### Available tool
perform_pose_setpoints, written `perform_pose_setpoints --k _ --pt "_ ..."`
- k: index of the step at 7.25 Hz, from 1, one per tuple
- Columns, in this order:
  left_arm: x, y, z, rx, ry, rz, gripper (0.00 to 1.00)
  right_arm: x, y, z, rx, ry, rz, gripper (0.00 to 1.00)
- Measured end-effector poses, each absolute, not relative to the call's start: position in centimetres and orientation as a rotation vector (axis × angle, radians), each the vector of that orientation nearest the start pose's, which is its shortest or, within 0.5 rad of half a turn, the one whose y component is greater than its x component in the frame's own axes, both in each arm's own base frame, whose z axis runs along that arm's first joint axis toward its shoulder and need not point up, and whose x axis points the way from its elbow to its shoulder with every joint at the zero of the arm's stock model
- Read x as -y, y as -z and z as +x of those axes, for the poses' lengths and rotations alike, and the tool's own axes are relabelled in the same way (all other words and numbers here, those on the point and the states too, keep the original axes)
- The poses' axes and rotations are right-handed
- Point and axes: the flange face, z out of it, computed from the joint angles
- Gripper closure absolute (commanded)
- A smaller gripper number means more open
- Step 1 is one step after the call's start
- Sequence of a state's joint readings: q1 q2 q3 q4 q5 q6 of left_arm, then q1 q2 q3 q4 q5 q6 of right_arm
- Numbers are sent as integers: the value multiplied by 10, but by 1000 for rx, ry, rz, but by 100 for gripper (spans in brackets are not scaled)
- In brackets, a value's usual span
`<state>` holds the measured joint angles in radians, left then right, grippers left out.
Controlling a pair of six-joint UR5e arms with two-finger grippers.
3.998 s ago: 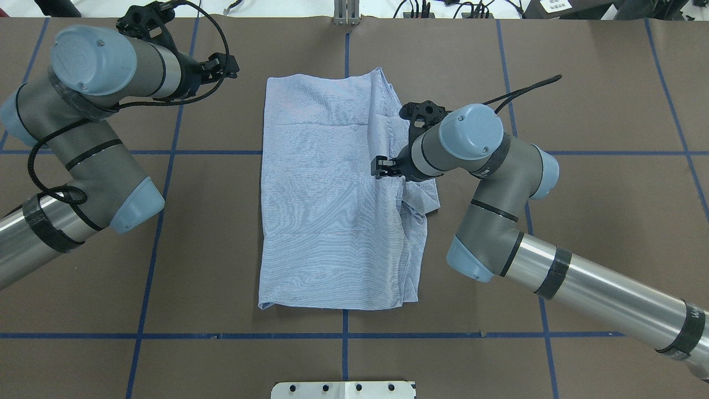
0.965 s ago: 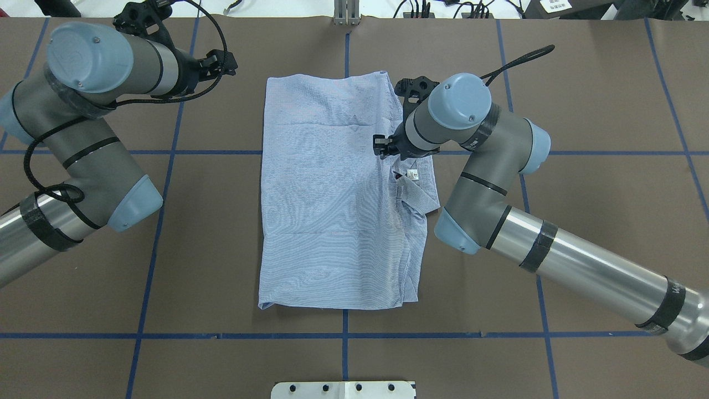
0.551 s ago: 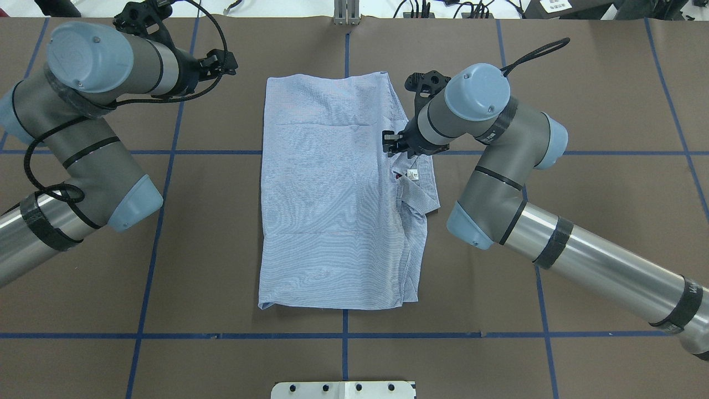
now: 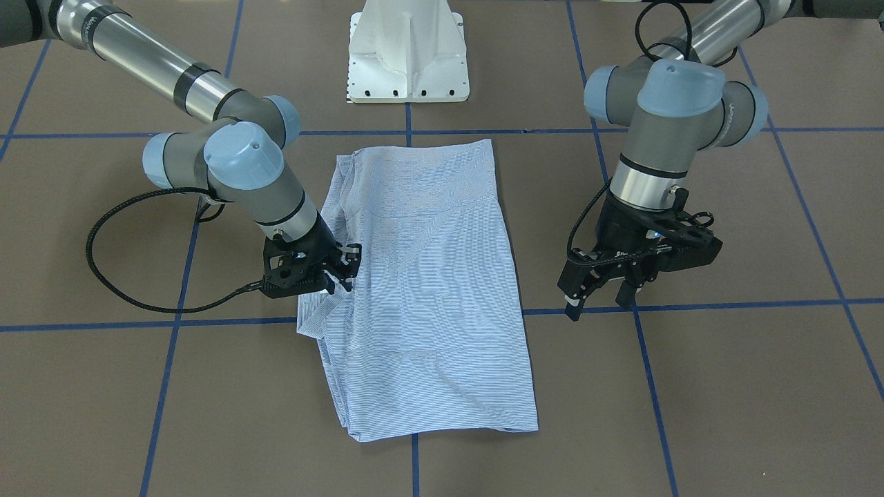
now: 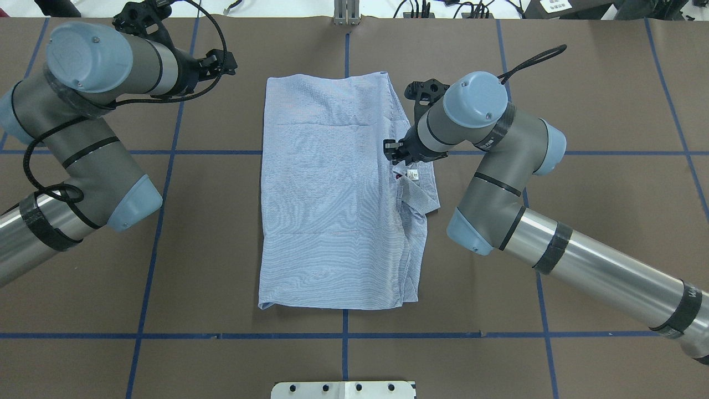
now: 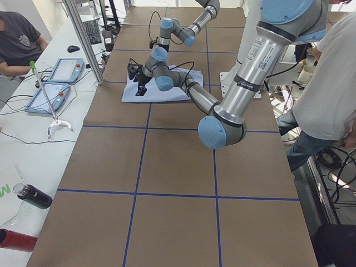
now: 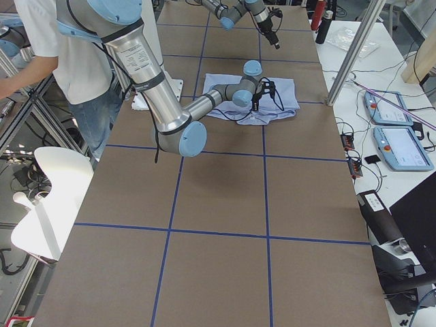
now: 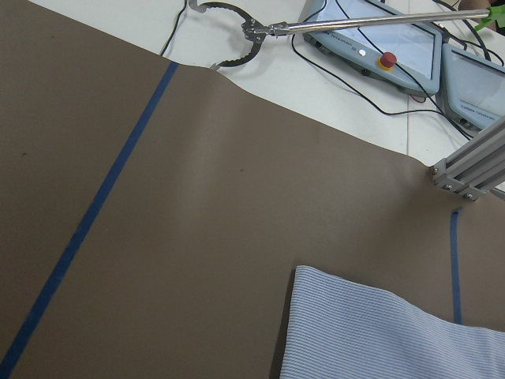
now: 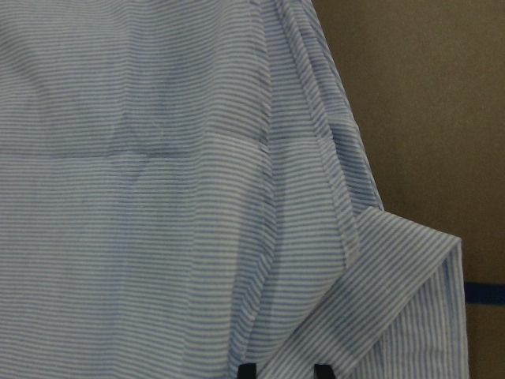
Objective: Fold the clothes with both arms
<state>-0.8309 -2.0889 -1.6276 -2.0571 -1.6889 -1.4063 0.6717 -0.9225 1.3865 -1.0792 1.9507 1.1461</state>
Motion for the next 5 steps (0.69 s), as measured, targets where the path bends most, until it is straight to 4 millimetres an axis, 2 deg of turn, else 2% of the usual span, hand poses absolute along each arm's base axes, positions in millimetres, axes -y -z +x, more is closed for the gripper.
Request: perform_pose_setpoints --k 3,5 --pt "580 -280 365 -995 538 418 0 544 -285 -538 968 -24 198 63" --pt "580 -280 365 -995 538 419 0 543 -281 -547 945 -20 208 62"
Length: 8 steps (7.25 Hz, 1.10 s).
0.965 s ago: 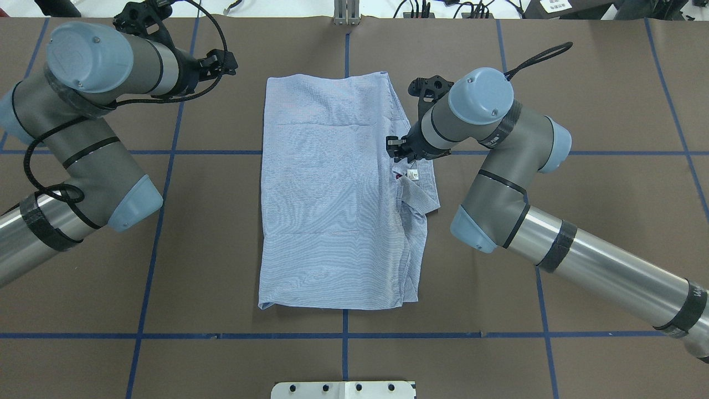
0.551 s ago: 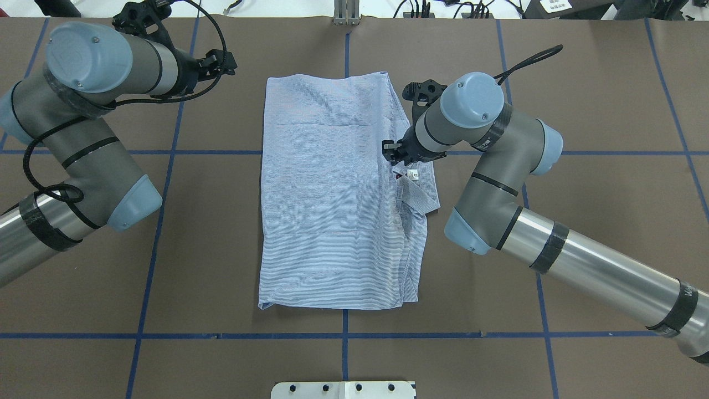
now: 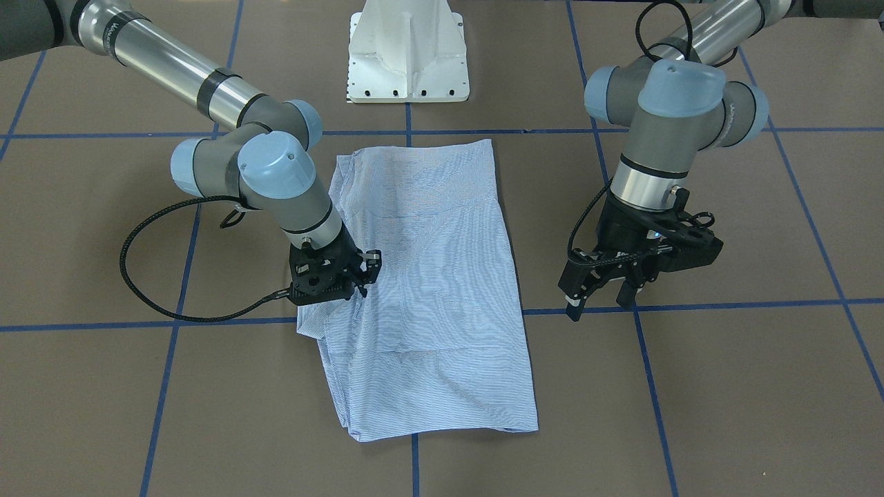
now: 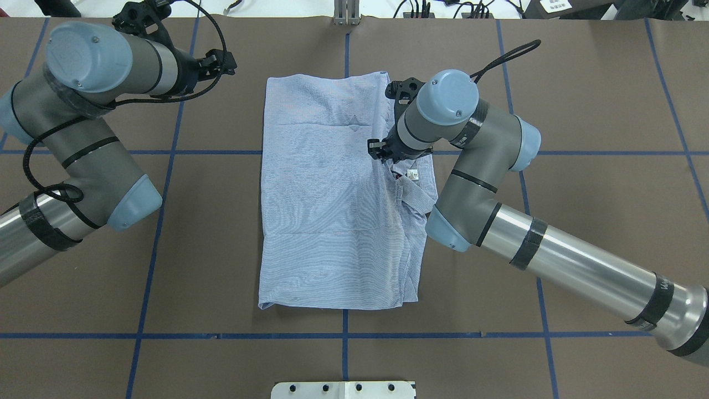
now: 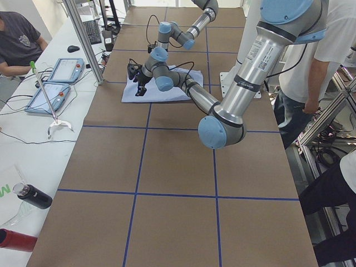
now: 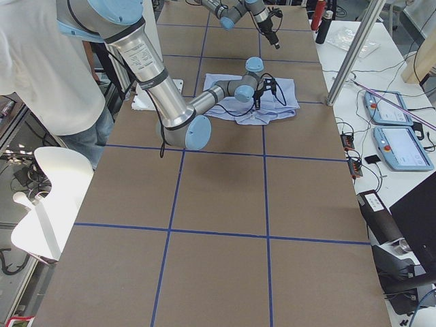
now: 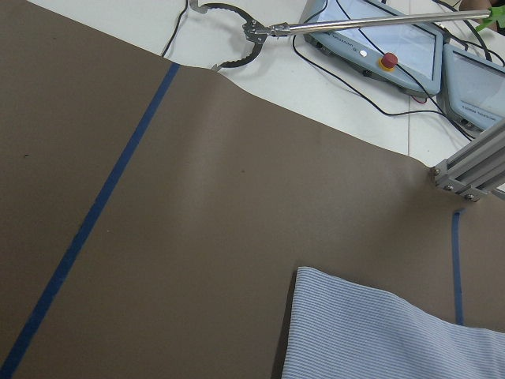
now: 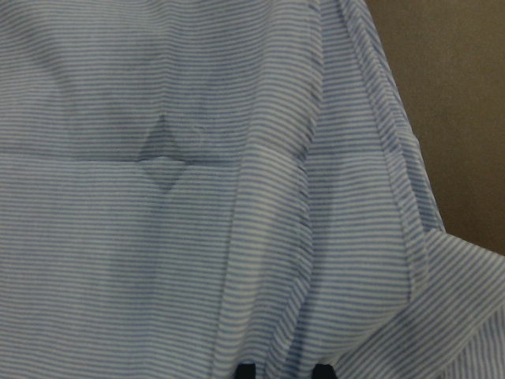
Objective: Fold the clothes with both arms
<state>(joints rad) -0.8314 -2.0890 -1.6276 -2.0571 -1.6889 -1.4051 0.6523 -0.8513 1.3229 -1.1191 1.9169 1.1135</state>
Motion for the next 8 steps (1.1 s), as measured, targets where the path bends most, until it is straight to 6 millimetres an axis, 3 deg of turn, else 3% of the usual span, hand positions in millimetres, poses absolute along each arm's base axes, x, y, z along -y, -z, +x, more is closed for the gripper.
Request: perform_pose_setpoints --k 4,5,6,8 --pt "580 -279 365 -996 540 418 0 542 -289 -551 871 13 205 62" --pt "580 -279 365 -996 540 418 0 542 -290 -551 866 18 205 67" --pt "580 -279 365 -996 541 417 0 542 -290 -551 864 19 205 98" --pt "580 -279 365 -997 543 416 0 543 -289 -551 863 19 208 100"
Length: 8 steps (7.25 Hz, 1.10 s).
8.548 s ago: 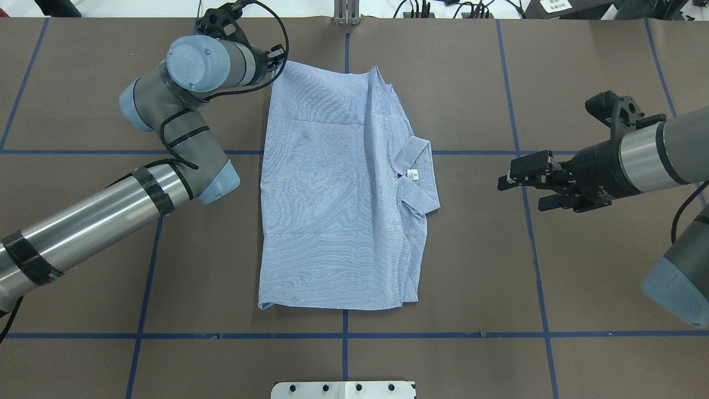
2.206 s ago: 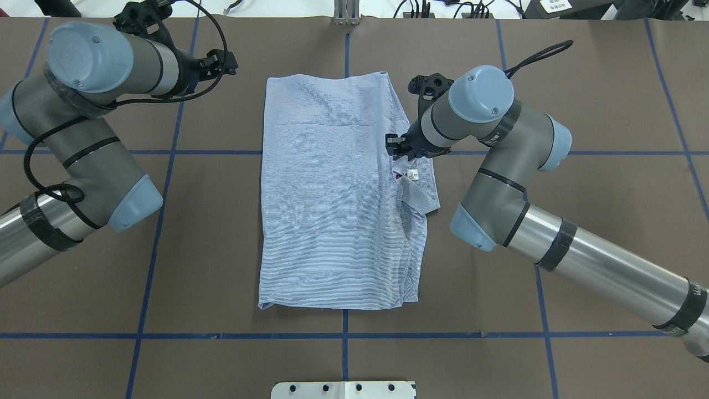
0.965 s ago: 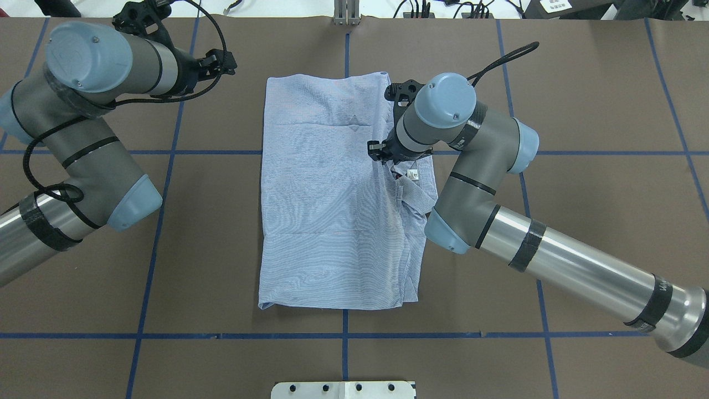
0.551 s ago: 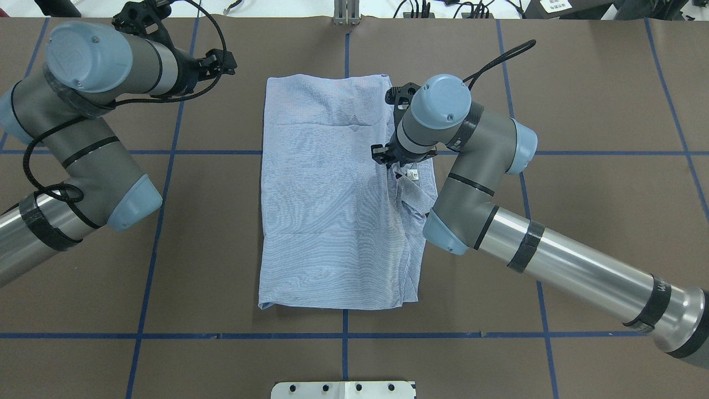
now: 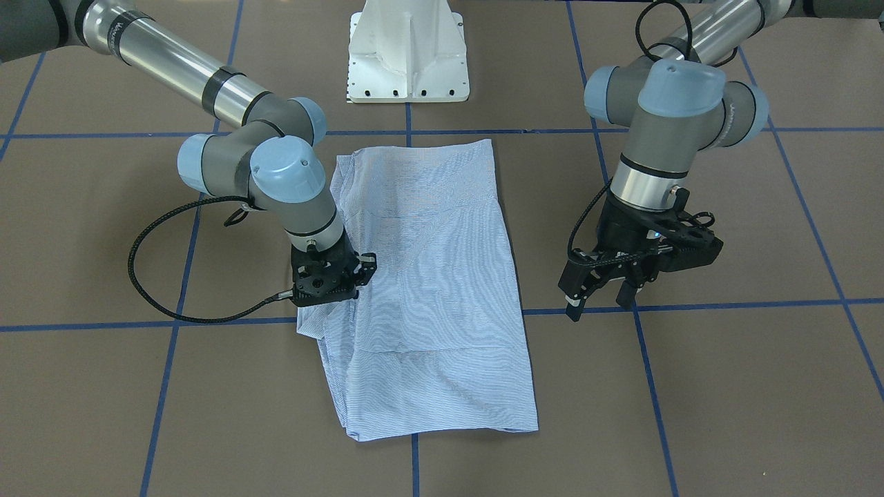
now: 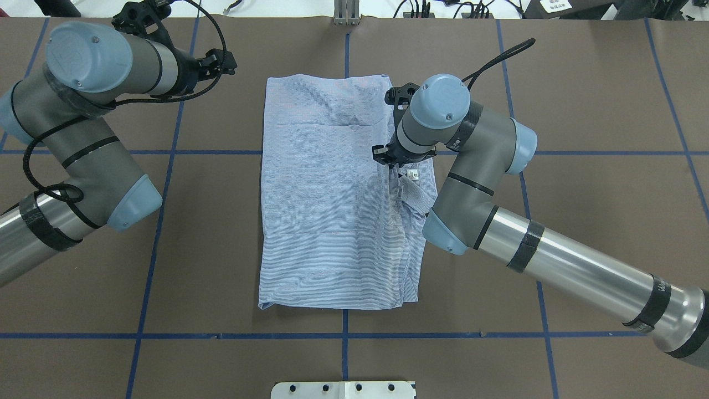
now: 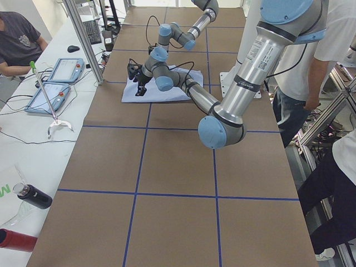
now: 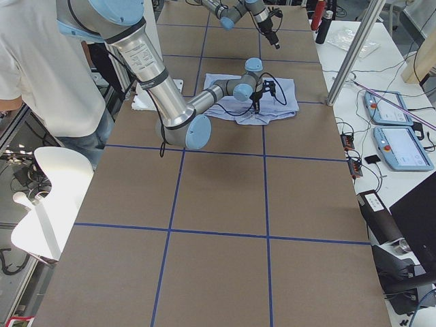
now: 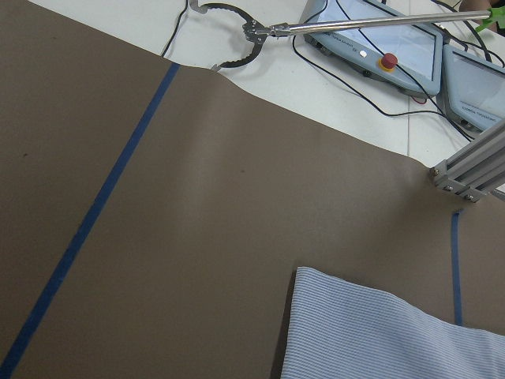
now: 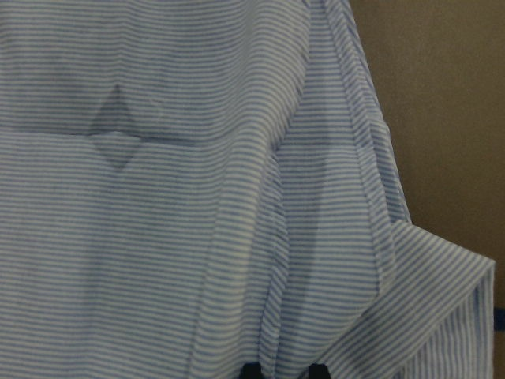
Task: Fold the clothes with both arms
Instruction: 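Raise the right gripper off the shirt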
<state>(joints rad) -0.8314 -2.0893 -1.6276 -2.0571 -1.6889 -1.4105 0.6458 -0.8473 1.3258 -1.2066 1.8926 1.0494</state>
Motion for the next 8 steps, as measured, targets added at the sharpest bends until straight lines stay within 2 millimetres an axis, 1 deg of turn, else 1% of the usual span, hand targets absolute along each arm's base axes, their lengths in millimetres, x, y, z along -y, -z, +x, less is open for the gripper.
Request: perform_pose_setpoints --k 3,4,6,7,8 --pt "580 -281 365 -996 544 415 0 544 -285 -549 865 17 216 100" --pt "580 -281 365 -995 544 415 0 543 -280 -545 866 16 214 100" --pt "580 -281 365 -996 544 415 0 533 -262 -526 832 7 185 100" --pt "580 -281 365 -996 544 415 0 526 -261 -518 816 4 173 100" --pt "580 -280 365 -996 544 415 0 523 -266 -513 803 1 167 100"
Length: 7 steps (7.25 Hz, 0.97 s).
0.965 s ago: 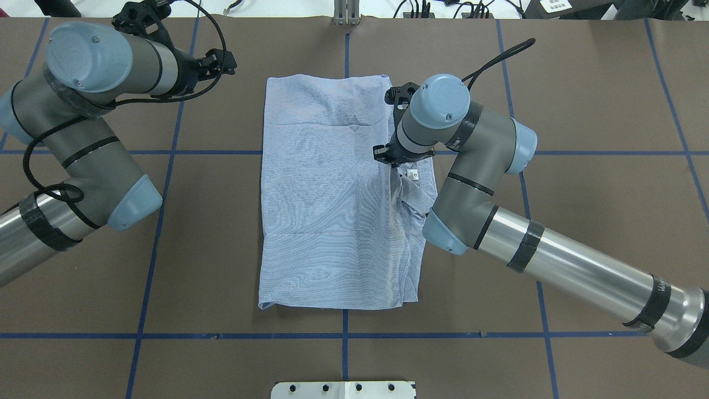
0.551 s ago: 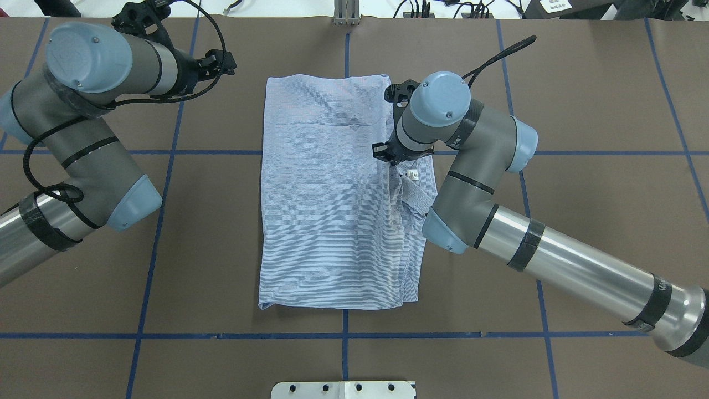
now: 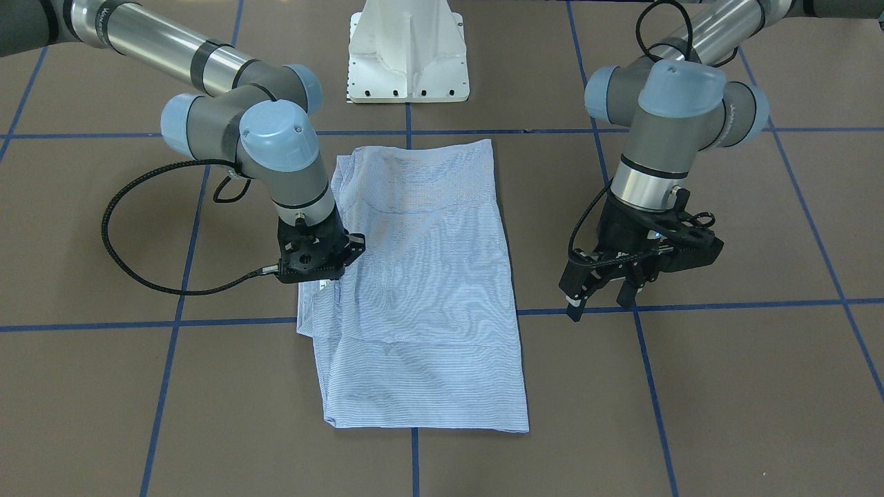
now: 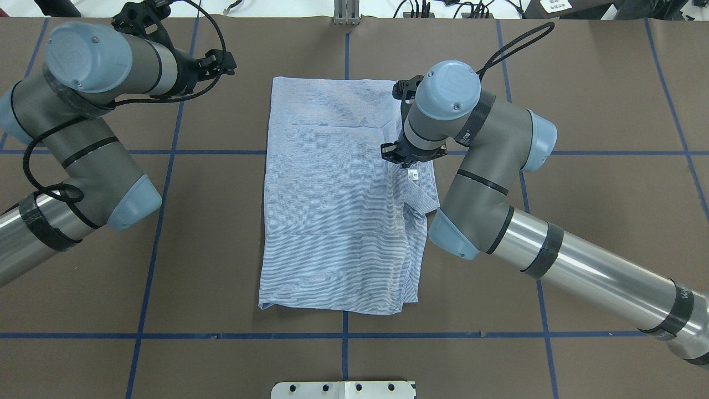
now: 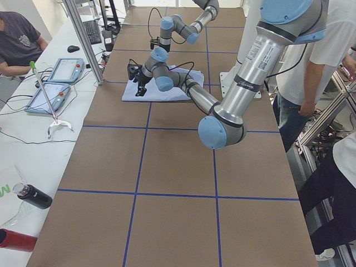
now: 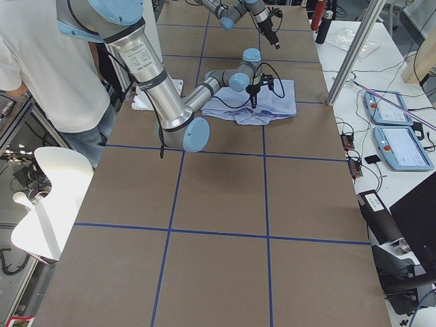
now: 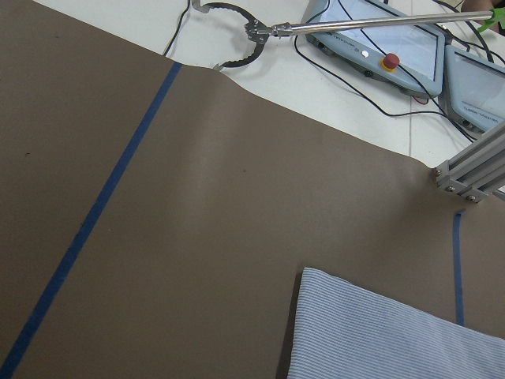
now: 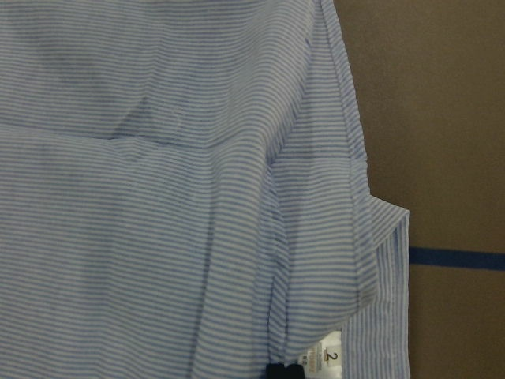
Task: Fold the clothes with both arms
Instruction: 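Raise the right gripper off the shirt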
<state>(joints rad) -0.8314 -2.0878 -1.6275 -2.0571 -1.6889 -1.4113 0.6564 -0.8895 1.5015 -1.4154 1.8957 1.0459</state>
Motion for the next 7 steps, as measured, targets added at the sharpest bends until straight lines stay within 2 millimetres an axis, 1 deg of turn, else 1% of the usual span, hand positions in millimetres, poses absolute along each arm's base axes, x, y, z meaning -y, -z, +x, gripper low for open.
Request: perform_pose_setpoints --k 1,2,3,4,6,7 --pt "580 -280 365 -996 544 415 0 524 -271 -510 792 -5 166 100" --pt "580 -280 365 -996 544 415 0 527 -273 -507 786 -11 168 97" --pt "580 -280 365 -996 544 415 0 530 -275 -504 783 -17 170 41" --pt "580 -280 364 -996 543 416 0 533 -275 -501 783 -23 172 0" --pt "580 -277 362 -1008 530 404 0 537 -270 -496 793 -28 178 0" --pt "577 -271 359 -1030 515 390 0 537 -268 -495 800 -27 180 0"
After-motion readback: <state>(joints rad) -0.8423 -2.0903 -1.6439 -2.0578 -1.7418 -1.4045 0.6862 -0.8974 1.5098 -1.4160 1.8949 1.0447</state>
